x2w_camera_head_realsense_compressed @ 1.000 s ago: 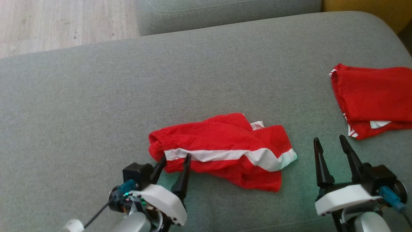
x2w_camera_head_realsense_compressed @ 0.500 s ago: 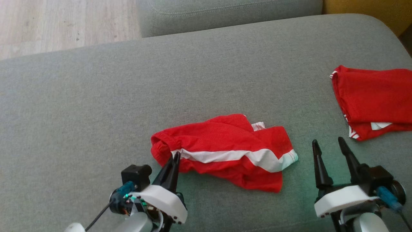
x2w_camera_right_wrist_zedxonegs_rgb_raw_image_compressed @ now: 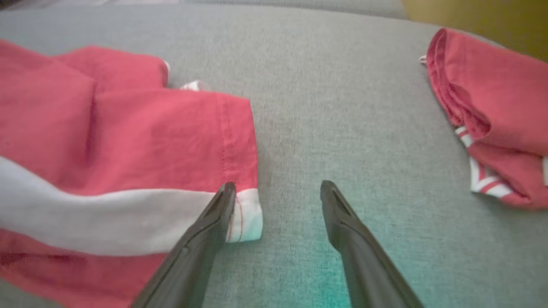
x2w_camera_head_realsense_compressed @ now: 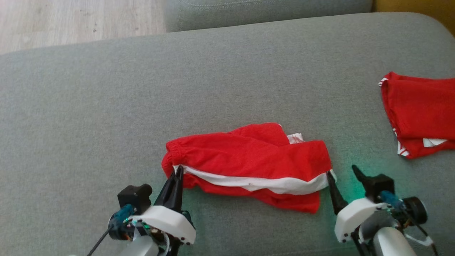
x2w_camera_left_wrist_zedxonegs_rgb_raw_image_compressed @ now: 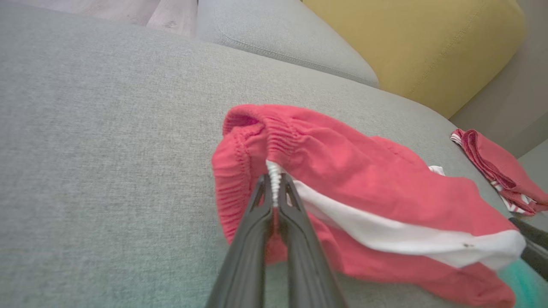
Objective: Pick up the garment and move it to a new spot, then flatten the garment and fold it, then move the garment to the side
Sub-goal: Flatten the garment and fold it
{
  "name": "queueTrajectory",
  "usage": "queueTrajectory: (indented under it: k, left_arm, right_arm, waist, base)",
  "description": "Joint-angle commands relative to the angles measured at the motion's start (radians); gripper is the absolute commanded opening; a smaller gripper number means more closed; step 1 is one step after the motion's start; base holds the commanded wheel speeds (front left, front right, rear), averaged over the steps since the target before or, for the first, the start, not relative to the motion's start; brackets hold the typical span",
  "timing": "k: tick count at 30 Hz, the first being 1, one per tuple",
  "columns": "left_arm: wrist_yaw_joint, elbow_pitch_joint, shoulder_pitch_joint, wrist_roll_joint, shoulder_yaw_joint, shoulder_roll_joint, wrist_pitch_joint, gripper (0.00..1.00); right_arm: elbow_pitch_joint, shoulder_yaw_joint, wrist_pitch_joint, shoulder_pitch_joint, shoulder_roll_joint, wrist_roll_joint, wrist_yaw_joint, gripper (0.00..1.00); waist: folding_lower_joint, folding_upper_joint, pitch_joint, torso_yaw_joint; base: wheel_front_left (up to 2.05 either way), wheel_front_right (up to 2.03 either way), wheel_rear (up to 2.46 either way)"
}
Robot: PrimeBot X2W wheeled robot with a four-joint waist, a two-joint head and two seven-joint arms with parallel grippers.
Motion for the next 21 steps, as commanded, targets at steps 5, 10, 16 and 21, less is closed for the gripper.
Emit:
queueTrajectory:
  k: [5,10,16,21]
  left_arm:
    - [0.008,-0.055,-0.038,0.009,0.025,0.014,-0.012,0.0]
    - [0.014,-0.076,-0.04,0.012,0.019,0.019,-0.007,0.0]
    - [0.019,-0.09,-0.037,0.011,0.021,0.027,-0.007,0.0]
    - [0.022,-0.099,-0.038,0.011,0.025,0.035,-0.01,0.0]
  right_arm:
    - [0.09,0.056,0.012,-0.078,-0.006,-0.023,0.007,1.0]
    - [0.146,0.089,0.014,-0.093,-0.006,-0.02,0.007,0.99]
    - [0.154,0.105,0.021,-0.087,-0.006,0.01,0.007,0.0]
    - [0.125,0.108,0.009,-0.083,-0.006,0.092,0.007,0.0]
  waist:
    - [0.0,-0.0001,0.012,0.013]
    - [0.0,-0.0001,0.015,0.014]
    - [0.0,-0.0001,0.014,0.008]
    - [0.0,-0.0001,0.0,0.003]
  base:
    - [0.0,0.0,0.0]
    - [0.0,0.0,0.0]
    - [0.0,0.0,0.0]
    - [0.0,0.0,0.0]
